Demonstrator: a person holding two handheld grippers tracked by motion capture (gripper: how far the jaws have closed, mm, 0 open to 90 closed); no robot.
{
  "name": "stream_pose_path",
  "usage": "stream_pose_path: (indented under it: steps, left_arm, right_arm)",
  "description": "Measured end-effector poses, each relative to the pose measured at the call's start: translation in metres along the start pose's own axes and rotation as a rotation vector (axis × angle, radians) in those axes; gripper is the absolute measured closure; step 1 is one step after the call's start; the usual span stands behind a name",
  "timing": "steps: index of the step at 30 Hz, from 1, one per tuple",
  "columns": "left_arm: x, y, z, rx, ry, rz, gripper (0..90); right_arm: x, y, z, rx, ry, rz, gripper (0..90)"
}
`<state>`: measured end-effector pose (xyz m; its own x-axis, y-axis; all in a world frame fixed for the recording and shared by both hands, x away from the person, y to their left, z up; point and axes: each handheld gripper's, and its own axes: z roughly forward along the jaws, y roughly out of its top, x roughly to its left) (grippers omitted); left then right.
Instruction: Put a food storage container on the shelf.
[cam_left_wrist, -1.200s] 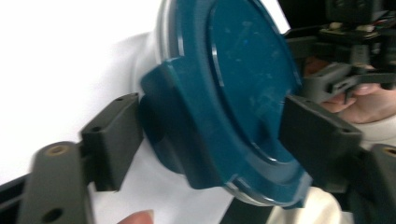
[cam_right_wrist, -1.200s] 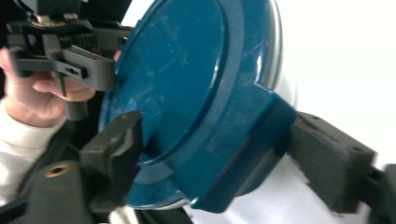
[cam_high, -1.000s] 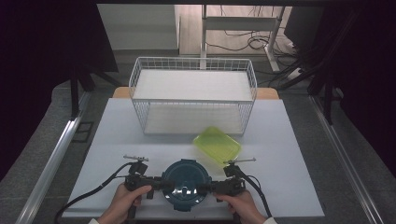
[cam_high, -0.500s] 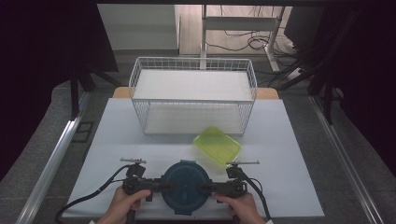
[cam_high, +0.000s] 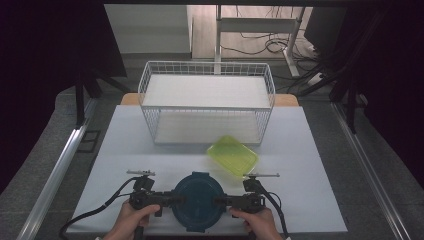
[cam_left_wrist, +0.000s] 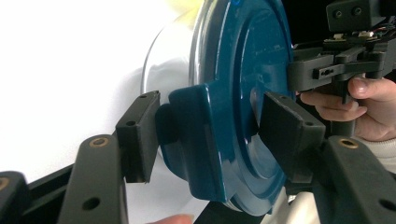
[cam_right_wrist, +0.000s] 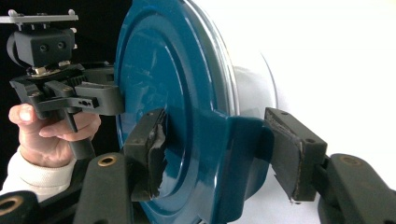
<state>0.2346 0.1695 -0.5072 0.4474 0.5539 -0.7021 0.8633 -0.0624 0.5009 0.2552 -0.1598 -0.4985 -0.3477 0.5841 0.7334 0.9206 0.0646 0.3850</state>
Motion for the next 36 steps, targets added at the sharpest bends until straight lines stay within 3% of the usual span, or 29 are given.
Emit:
stream_pose_path:
  steps: [21,36]
  left_arm:
    - [-0.013,0.011,-0.006,-0.038,0.018,0.058,42.6]
    - [-0.020,0.032,-0.009,-0.066,0.023,0.086,42.9]
  right_arm:
    - [0.008,0.011,-0.011,-0.047,-0.005,-0.114,42.0]
    - [0.016,0.032,-0.020,-0.073,-0.006,-0.164,42.0]
